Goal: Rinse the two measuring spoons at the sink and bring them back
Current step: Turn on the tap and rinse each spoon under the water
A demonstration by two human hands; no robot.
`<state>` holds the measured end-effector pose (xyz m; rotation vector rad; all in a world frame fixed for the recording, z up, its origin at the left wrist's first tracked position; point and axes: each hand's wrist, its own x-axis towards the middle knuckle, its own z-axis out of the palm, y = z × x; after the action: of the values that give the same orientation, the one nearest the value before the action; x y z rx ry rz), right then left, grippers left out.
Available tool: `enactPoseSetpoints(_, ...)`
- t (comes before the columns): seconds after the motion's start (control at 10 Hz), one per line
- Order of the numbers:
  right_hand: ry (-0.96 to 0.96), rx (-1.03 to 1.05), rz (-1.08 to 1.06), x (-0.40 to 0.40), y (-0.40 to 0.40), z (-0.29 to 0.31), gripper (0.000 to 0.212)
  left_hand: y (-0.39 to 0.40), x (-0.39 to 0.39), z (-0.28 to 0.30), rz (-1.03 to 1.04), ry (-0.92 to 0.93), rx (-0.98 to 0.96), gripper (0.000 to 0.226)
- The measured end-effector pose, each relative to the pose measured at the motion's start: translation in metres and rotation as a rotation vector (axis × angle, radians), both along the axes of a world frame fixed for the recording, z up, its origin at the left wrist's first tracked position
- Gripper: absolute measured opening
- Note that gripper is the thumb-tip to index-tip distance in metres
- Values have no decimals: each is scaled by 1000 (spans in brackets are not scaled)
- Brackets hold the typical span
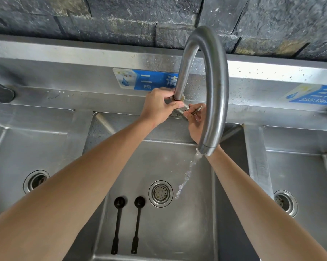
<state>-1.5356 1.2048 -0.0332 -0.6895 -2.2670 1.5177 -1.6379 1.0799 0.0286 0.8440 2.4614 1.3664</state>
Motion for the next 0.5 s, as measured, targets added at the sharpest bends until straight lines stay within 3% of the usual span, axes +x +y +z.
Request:
enactPoseSetpoints(0.1, -25, 27, -15, 8, -4, 21, 42, -4, 2, 3, -12, -23, -7, 21)
enactPoseSetpoints(0.2, -69, -76, 39, 19, -4, 26, 29, -3, 4, 2, -71, -174, -46, 34)
enactPoseSetpoints(0.3, -62, -204, -23, 47, -20, 23, 59, -21, 18, 0, 2, -324, -20, 68)
enactPoseSetpoints(0.5, -246, -237, -132, 108, -71, -10, 37, -91, 77, -37, 104, -339, -44, 62)
